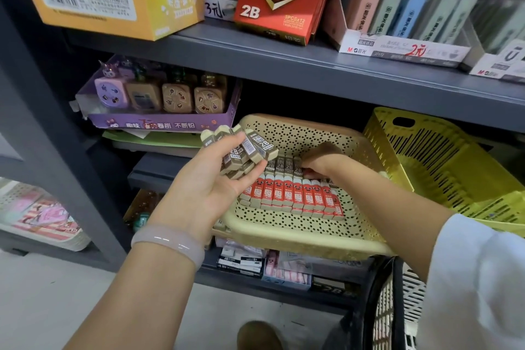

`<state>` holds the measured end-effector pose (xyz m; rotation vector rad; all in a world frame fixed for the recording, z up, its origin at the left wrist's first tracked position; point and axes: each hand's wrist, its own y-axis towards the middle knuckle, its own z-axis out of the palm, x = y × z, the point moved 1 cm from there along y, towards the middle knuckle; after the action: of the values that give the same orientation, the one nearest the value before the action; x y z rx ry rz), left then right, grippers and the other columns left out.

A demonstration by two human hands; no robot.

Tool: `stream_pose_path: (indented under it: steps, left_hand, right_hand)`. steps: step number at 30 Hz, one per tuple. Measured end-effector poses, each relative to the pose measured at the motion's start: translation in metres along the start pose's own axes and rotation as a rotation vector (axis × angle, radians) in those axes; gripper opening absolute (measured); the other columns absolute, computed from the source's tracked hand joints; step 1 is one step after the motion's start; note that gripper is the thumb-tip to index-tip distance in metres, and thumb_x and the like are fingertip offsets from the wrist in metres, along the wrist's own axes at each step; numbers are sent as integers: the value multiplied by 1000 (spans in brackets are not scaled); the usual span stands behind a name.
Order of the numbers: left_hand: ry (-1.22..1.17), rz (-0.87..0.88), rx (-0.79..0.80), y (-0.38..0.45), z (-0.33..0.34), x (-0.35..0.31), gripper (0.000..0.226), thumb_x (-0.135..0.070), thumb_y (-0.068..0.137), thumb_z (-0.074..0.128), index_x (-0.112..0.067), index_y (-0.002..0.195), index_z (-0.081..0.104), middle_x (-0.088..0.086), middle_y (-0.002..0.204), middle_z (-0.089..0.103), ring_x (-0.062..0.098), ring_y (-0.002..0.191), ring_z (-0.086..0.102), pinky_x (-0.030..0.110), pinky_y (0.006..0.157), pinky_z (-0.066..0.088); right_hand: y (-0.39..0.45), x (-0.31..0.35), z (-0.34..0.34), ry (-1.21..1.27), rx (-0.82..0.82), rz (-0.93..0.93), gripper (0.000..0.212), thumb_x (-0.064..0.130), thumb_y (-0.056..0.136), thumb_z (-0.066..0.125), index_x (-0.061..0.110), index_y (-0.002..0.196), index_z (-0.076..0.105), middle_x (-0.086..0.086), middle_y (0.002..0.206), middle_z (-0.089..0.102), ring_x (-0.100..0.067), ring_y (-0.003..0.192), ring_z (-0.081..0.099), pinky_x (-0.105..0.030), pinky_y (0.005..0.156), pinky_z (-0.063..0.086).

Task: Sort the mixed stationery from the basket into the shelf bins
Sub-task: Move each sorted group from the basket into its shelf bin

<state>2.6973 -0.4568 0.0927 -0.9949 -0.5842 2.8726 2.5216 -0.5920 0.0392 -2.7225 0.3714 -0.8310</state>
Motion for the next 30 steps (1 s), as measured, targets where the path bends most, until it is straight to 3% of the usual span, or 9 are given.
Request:
stream_pose_path:
  steps: [3, 5, 7, 9, 14, 18, 23, 27, 30]
  left_hand:
    - [28, 7, 17, -1, 1, 1, 14, -2, 78, 67, -7, 89, 60, 11, 71, 72, 25, 78, 69, 45, 71, 58]
    - [49, 9, 25, 0, 2, 2, 17, -2, 78, 67, -7, 93, 60, 12, 76, 73, 25, 80, 69, 44, 70, 58]
    - [83, 7, 32, 0, 3, 4, 25, -3, 79, 66, -7, 102, 59, 14, 86, 72, 25, 83, 69, 43, 69, 58]
    - [123, 7, 49, 1, 4, 5, 27, -3, 80, 65, -6, 106, 59, 14, 93, 70, 25, 85, 69, 41, 68, 59]
    - [167, 33, 51, 2, 2, 7, 19, -2, 82, 64, -5, 100, 60, 14, 82, 71, 26, 77, 70, 39, 65, 59]
    - [271, 74, 31, 5, 3, 13, 13, -4, 81, 65, -13, 86, 58, 13, 93, 65, 31, 94, 66, 29, 54, 57]
    - [270, 112, 28, 8, 4, 16, 15, -4, 81, 66, -17, 83, 58, 9, 88, 65, 32, 102, 64, 25, 50, 54]
    - [250, 105, 26, 9, 4, 16, 16, -4, 81, 65, -17, 85, 58, 11, 93, 65, 32, 102, 64, 25, 51, 54]
    - [257, 105, 14, 10, 4, 16, 16, -4, 81, 66, -17, 85, 58, 12, 95, 65, 32, 102, 64, 25, 51, 53]
  right_hand:
    - [-16, 13, -11, 10, -89, -165, 22, 16, 92, 50, 8, 75, 60, -3, 65, 62, -12, 55, 61, -21, 58, 54]
    - [-38, 23, -16, 518, 108, -286, 12, 18, 91, 56, 11, 90, 65, -2, 70, 66, -5, 53, 63, -16, 53, 53]
    - [-58, 32, -18, 766, 416, -402, 20, 24, 89, 58, 12, 103, 64, -2, 82, 70, -8, 71, 68, -19, 65, 56]
    - [-69, 39, -15, 689, 588, -496, 22, 28, 88, 59, 16, 105, 63, 2, 89, 72, -10, 85, 68, -20, 72, 54]
    - [-67, 34, -16, 783, 645, -548, 15, 15, 90, 55, 18, 99, 68, 3, 88, 72, -6, 81, 67, -18, 69, 52]
    - [-48, 13, -25, 890, 410, -362, 14, 13, 88, 57, 20, 91, 69, 6, 79, 71, -5, 72, 65, -17, 60, 52]
    - [-12, -7, -22, 400, -80, -141, 8, 18, 91, 57, 13, 94, 62, 3, 73, 57, -10, 63, 56, -18, 57, 53]
    - [-2, -14, -9, 258, -21, -107, 7, 17, 91, 57, 18, 90, 63, 2, 73, 59, -12, 63, 58, -21, 58, 54]
    - [-2, -14, -4, 135, -10, -115, 11, 18, 90, 58, 19, 98, 65, 1, 79, 64, -15, 66, 62, -28, 71, 57]
